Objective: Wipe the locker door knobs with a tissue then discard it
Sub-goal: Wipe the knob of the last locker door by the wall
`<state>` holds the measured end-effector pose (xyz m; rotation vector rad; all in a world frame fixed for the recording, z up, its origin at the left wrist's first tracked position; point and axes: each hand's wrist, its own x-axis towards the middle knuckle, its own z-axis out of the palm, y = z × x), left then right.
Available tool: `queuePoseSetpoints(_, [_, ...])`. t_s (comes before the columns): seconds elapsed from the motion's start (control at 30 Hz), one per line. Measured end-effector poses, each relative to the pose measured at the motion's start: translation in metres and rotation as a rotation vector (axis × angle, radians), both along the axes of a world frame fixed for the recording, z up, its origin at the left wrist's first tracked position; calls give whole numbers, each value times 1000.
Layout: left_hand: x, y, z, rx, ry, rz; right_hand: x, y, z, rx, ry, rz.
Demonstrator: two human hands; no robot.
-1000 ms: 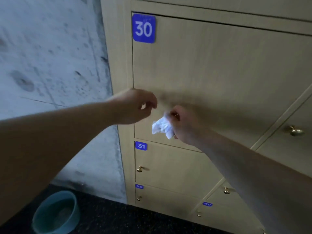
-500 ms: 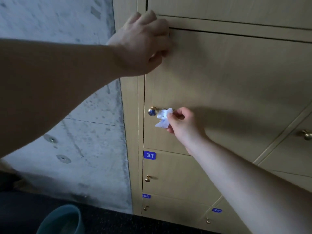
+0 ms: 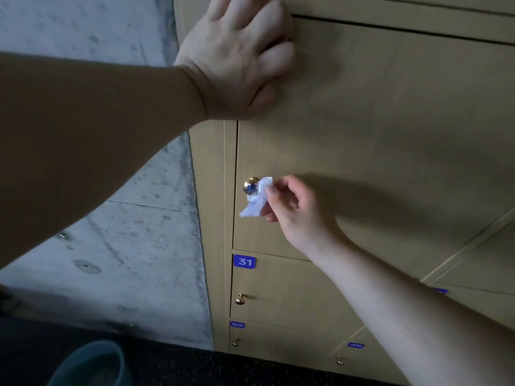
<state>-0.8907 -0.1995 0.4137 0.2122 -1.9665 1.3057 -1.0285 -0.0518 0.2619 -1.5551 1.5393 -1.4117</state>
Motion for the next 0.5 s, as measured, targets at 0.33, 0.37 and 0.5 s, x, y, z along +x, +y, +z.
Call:
queuePoseSetpoints(0.33, [-2,3,1,-19,25,-19,11,-17,-12,-61,-84,-98])
queuePoseSetpoints(0.37, [-2,2,1,-21,28,-19,14,-16,-13,-71,-111,-108])
queuePoseSetpoints(0.5, [-3,0,-1,-24,28,-17,26,-16,-20,-136,-56,-152])
